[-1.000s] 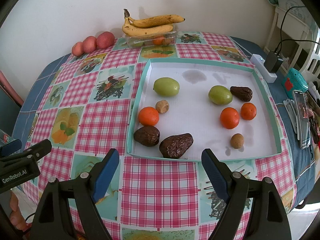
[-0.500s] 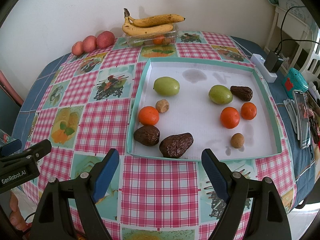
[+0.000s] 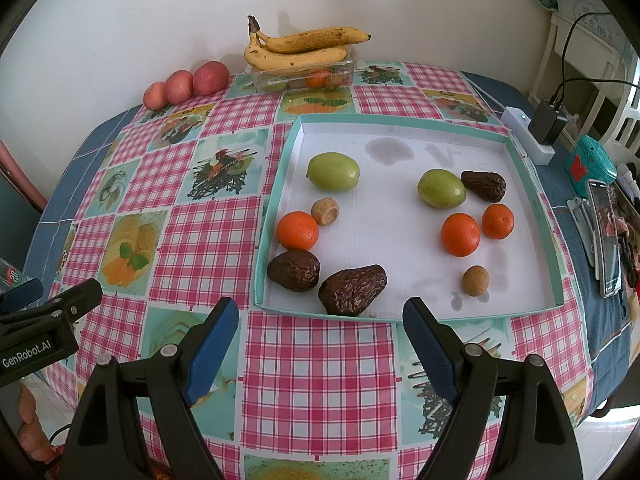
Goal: Organize fruits
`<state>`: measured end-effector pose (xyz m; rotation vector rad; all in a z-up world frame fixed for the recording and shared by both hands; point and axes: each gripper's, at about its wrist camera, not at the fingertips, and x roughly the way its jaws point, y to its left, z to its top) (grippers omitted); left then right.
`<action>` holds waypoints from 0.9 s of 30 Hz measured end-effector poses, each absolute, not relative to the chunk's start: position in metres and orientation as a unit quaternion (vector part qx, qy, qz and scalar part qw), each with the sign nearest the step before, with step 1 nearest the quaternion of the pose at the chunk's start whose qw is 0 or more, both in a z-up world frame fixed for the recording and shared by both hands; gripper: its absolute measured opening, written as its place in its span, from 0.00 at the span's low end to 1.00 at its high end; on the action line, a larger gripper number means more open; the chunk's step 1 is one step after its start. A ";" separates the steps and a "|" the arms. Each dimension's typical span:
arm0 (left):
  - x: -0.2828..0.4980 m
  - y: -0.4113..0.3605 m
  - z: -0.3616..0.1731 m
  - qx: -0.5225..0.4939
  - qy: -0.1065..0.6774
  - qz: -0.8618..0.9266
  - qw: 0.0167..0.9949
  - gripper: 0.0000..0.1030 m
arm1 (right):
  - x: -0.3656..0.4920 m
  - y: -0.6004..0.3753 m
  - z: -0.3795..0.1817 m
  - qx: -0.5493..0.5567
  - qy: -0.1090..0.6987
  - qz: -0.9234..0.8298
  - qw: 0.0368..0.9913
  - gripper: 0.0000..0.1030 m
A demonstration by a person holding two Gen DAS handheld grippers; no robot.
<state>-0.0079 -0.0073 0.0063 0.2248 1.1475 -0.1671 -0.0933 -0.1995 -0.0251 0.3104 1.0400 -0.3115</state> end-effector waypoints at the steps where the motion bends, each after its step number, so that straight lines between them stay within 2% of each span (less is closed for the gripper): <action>1: -0.008 -0.008 0.006 0.106 0.541 -0.079 0.831 1.00 | -0.093 -0.200 -0.025 0.147 0.493 -0.148 0.845 0.83; 27: -0.008 -0.006 0.004 0.104 0.550 -0.076 0.825 1.00 | -0.094 -0.203 -0.027 0.155 0.495 -0.147 0.842 0.83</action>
